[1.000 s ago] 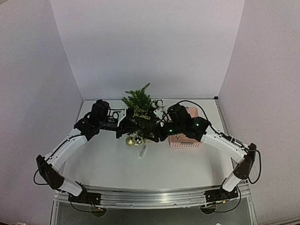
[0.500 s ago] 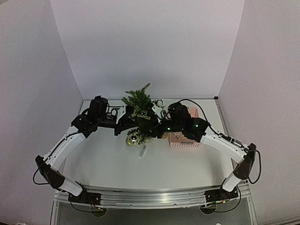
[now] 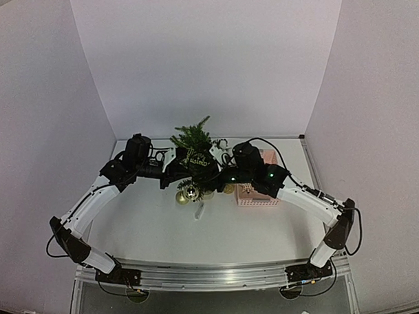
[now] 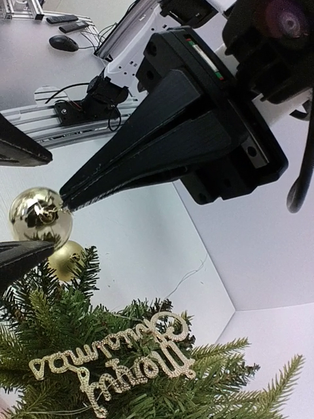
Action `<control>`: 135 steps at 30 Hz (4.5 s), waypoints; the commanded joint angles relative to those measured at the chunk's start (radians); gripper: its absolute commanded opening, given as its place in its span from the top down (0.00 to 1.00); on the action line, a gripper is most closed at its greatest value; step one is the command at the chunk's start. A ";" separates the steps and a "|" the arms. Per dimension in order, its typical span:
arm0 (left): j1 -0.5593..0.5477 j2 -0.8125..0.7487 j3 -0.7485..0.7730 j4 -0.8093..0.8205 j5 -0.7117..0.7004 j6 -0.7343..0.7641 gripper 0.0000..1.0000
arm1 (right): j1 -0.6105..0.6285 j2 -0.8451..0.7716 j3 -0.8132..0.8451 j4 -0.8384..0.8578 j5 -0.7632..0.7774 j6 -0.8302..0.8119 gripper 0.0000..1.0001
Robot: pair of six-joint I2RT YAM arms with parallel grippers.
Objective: Decorate the small christmas tree
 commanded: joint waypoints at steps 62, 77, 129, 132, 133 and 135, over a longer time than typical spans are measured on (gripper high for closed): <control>-0.087 0.068 -0.008 0.096 -0.028 -0.160 1.00 | -0.005 -0.171 -0.216 0.039 0.091 0.179 1.00; -0.126 0.151 -0.020 0.204 -0.130 -0.228 1.00 | -0.004 -0.240 -0.350 0.012 0.305 0.183 1.00; -0.105 0.109 -0.036 0.066 -0.175 -0.102 1.00 | -0.005 -0.170 -0.363 0.124 0.442 0.122 1.00; -0.106 0.112 -0.035 0.104 -0.165 -0.126 1.00 | -0.005 -0.146 -0.336 0.125 0.413 0.119 1.00; -0.106 0.112 -0.034 0.108 -0.152 -0.126 1.00 | -0.005 -0.142 -0.332 0.126 0.407 0.120 1.00; -0.105 0.112 -0.036 0.106 -0.120 -0.120 0.99 | -0.005 -0.146 -0.334 0.128 0.407 0.121 1.00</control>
